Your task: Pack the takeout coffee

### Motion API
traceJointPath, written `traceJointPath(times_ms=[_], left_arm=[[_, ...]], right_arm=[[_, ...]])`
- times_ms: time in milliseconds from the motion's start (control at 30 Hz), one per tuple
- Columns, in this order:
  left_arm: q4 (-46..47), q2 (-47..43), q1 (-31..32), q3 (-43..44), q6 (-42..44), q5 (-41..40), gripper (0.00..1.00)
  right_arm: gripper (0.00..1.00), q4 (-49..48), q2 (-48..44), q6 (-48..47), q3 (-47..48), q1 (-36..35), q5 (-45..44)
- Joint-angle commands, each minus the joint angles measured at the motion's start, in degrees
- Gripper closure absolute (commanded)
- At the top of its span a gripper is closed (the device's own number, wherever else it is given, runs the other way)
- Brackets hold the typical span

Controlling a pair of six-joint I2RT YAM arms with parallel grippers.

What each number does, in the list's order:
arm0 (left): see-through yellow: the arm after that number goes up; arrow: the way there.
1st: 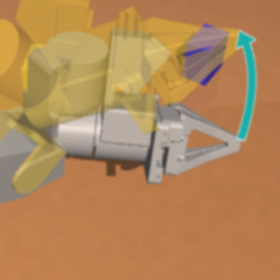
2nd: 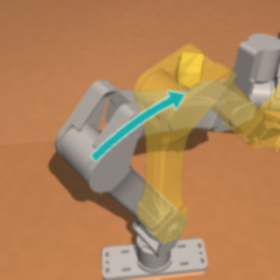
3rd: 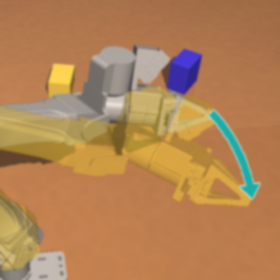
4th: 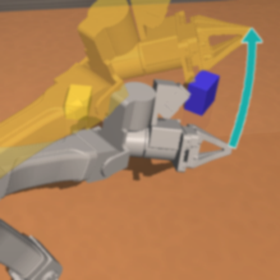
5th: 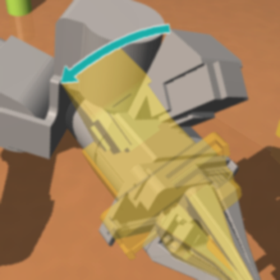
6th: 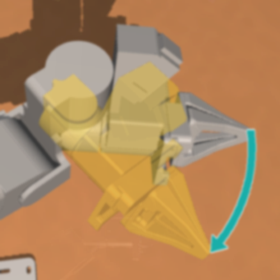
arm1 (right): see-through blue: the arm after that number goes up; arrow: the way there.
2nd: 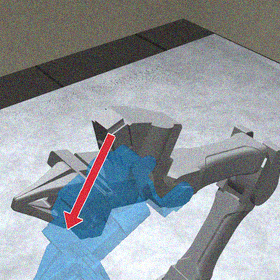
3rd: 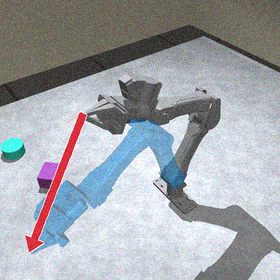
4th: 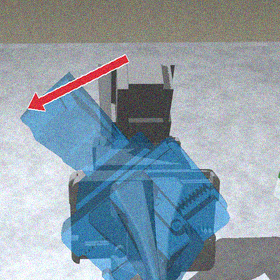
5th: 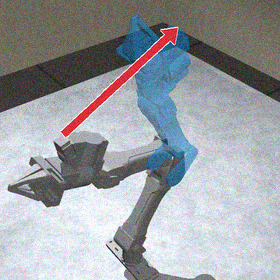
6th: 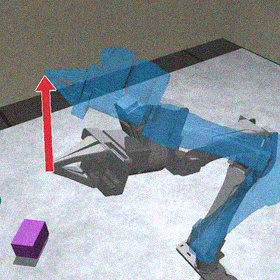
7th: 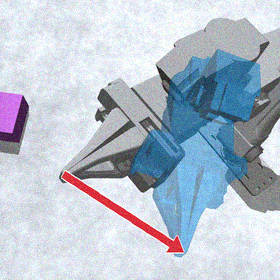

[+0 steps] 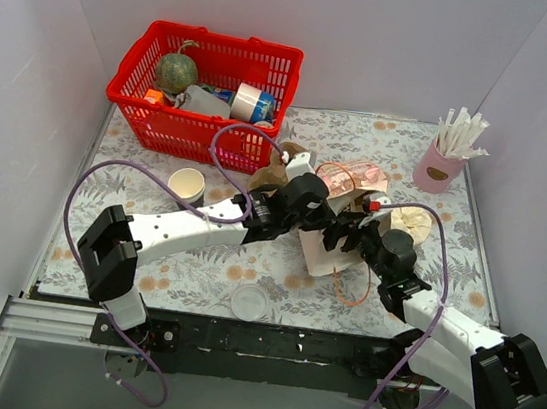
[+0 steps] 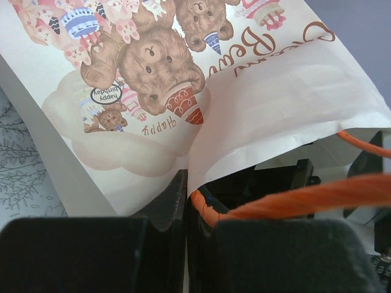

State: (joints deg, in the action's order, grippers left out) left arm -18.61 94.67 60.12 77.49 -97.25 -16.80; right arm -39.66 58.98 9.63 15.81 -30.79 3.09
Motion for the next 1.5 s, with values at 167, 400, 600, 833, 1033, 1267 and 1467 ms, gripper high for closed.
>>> traceJointPath(times_ms=[167,400,600,833,1033,1267,1467], left_arm=[[3.06,-5.46,0.88,-2.96,-4.09,-2.10,1.00],[3.06,-5.64,1.40,-5.07,-7.16,-4.29,1.00],[3.49,-6.25,2.20,-6.56,-8.13,-3.42,1.00],[4.90,-8.19,2.46,-9.11,-9.36,-2.19,1.00],[6.39,-8.01,2.46,-10.87,-10.06,1.06,1.00],[7.28,-7.14,2.55,-7.72,-1.55,-0.95,1.00],[4.13,-4.50,2.64,-3.93,4.79,2.03,1.00]], right_arm=[[0.16,2.13,-3.52,15.40,-1.39,-0.68,-6.24],[0.16,24.63,-4.04,37.61,3.35,-0.33,-15.74],[0.13,21.56,-3.53,44.68,5.62,0.11,-16.02],[0.12,17.19,3.16,56.45,8.10,0.38,-14.42],[0.10,8.23,2.90,62.79,3.97,0.38,-19.26],[0.09,11.97,4.04,61.65,3.27,0.38,-16.45],[0.10,13.54,2.28,63.94,3.59,0.46,-20.49]])
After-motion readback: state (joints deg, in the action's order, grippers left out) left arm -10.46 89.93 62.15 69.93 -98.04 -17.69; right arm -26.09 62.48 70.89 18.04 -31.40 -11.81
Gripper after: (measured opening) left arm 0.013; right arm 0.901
